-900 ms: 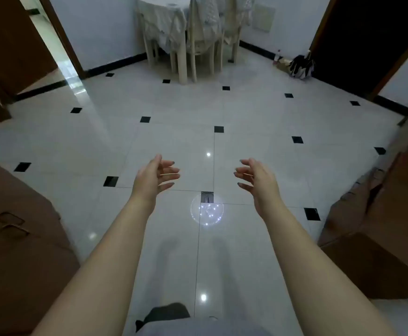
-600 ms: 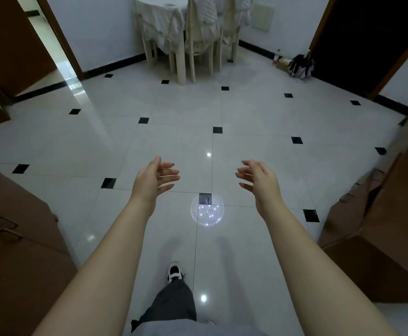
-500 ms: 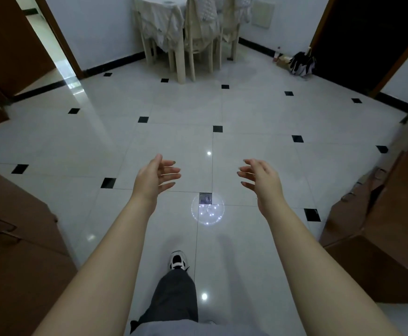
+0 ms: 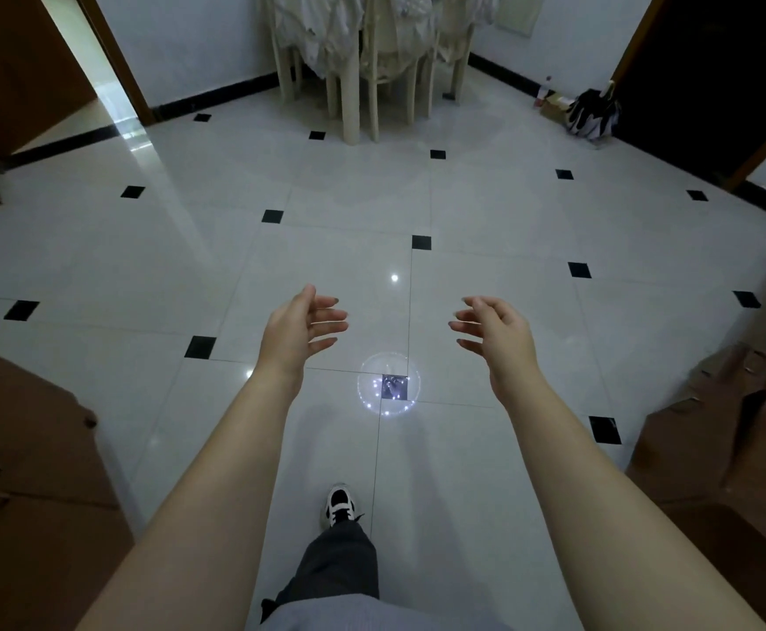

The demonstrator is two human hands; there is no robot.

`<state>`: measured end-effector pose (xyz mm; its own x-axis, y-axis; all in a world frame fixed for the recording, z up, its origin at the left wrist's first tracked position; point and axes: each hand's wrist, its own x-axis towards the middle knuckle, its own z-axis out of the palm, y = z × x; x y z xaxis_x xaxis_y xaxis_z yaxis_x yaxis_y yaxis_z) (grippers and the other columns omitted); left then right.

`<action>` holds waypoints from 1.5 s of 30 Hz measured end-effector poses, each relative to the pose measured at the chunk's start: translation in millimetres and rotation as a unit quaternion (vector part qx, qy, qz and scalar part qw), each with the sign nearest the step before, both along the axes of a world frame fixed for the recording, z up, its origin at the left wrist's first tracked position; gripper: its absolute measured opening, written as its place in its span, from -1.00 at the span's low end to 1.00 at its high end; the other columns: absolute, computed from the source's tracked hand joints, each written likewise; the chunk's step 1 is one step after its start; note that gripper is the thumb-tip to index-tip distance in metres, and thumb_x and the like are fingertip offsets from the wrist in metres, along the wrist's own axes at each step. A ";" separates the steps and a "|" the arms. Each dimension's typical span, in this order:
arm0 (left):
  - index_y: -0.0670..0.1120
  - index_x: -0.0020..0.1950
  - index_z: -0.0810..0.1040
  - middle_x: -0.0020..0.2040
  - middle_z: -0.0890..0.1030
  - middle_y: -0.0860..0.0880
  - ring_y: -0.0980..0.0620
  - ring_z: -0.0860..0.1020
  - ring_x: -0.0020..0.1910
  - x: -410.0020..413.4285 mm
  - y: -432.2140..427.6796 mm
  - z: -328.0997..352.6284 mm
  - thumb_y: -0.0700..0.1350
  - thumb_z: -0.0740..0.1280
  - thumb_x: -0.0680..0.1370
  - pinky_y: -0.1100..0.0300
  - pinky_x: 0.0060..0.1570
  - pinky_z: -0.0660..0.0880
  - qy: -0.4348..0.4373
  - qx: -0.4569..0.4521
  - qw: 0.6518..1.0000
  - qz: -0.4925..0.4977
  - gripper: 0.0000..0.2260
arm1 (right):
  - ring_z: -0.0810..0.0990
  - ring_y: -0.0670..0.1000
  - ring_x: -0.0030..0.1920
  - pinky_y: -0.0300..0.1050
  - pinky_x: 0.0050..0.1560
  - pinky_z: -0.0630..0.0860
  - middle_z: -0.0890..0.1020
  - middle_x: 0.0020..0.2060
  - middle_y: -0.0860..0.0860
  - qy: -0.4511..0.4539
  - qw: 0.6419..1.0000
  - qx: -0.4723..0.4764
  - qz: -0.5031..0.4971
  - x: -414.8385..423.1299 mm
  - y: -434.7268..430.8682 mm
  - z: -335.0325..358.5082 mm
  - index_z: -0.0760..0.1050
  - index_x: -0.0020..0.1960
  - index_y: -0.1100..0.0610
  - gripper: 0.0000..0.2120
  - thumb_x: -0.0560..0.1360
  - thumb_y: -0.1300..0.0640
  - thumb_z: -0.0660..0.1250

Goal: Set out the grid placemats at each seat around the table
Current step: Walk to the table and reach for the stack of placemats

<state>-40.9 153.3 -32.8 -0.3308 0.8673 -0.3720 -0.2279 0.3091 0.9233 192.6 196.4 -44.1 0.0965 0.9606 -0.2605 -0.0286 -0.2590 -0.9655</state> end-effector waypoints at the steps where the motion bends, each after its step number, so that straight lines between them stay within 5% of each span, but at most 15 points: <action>1: -0.17 0.05 0.58 -0.04 0.67 -0.17 -0.11 0.65 -0.03 -7.4 11.7 -0.8 0.05 0.13 0.63 -0.06 0.14 0.51 -0.001 -0.002 1.000 0.001 -0.65 | 0.64 0.03 -0.10 0.02 0.01 0.56 0.61 -0.12 0.08 -0.003 1.000 -0.002 -0.001 -7.5 11.8 -0.2 0.54 0.09 0.18 -0.81 0.60 0.14 0.19; 16: -0.14 -0.03 0.58 -0.11 0.66 -0.14 -0.11 0.65 -0.07 -107.3 186.9 6.5 0.03 0.14 0.63 -0.09 0.18 0.49 0.005 -0.019 1.000 -0.024 -0.68 | 0.67 0.07 -0.06 0.01 -0.01 0.58 0.63 -0.11 0.09 0.006 1.000 -0.022 -0.020 -97.7 179.5 5.7 0.56 0.00 0.10 -0.85 0.59 0.13 0.21; 45: -0.14 -0.03 0.58 -0.06 0.66 -0.17 -0.13 0.64 -0.03 -118.6 593.9 8.1 0.05 0.14 0.63 -0.10 0.19 0.47 0.016 -0.021 1.000 -0.014 -0.67 | 0.64 0.06 -0.10 0.02 0.01 0.56 0.62 -0.15 0.08 0.041 0.998 -0.040 -0.003 -125.1 591.2 0.9 0.55 -0.01 0.12 -0.85 0.59 0.15 0.20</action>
